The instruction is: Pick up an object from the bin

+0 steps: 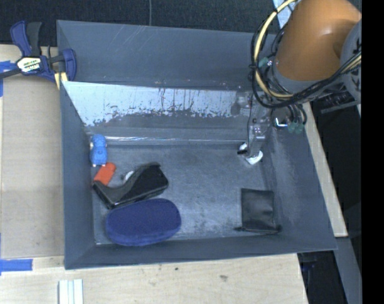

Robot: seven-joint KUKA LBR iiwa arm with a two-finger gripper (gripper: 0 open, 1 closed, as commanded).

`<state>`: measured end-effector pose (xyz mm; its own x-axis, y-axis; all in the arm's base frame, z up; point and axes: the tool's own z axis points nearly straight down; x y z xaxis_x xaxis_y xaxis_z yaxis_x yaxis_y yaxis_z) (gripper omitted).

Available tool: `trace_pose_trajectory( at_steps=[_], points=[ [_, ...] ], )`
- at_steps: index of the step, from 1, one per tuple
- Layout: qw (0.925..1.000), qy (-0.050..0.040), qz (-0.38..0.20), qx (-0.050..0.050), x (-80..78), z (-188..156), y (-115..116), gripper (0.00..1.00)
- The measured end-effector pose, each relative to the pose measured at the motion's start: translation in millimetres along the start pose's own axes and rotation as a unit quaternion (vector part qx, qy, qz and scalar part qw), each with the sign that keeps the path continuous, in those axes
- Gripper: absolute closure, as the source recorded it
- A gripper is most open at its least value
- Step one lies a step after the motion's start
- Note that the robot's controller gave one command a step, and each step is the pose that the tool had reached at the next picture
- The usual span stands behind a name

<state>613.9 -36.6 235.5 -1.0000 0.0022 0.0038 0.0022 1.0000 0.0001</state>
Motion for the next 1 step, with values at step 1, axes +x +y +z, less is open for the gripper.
trace_pose_trajectory(
  at_steps=[1],
  points=[
    [0.9993,-0.0008,-0.038,0.002,22.3,55.7,-115.0,0.0]
  ],
)
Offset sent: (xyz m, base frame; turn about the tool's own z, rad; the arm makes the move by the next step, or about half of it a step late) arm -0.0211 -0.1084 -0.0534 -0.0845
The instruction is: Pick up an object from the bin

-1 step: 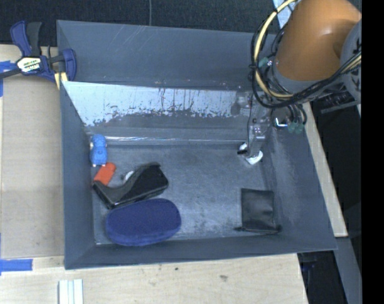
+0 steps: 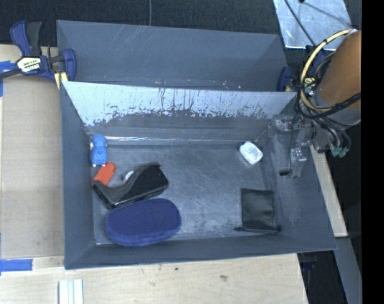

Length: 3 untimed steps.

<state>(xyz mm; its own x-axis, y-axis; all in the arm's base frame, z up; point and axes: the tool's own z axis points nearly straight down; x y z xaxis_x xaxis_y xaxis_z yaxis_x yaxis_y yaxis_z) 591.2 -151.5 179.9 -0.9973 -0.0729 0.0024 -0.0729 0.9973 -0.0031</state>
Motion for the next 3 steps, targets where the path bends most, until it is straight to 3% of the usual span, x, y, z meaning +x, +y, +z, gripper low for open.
trace_pose_trajectory(
  at_steps=[1,2,3],
  points=[
    [0.9999,0.0008,-0.011,-0.003,-14.7,87.5,22.6,0.0],
    [0.9821,-0.0013,-0.188,-0.003,64.9,110.6,11.2,0.0],
    [0.9877,-0.0023,-0.156,-0.002,88.9,109.7,67.2,0.0]
  ],
)
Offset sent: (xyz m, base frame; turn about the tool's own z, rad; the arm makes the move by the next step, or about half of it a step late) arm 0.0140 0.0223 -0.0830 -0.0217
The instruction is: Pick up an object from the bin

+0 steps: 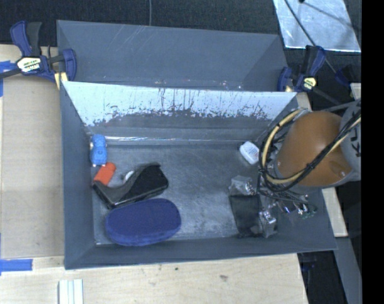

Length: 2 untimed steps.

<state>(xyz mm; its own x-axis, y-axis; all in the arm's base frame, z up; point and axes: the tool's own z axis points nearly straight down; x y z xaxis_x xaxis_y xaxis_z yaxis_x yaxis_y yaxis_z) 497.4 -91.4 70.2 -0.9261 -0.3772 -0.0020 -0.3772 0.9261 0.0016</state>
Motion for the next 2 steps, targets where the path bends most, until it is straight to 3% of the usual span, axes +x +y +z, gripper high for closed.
trace_pose_trajectory(
  at_steps=[1,2],
  points=[
    [1.0,-0.0011,0.001,0.002,0.2,-0.3,-3.4,1.0],
    [0.9999,-0.004,-0.013,0.002,-24.3,-133.5,62.8,1.0]
  ],
)
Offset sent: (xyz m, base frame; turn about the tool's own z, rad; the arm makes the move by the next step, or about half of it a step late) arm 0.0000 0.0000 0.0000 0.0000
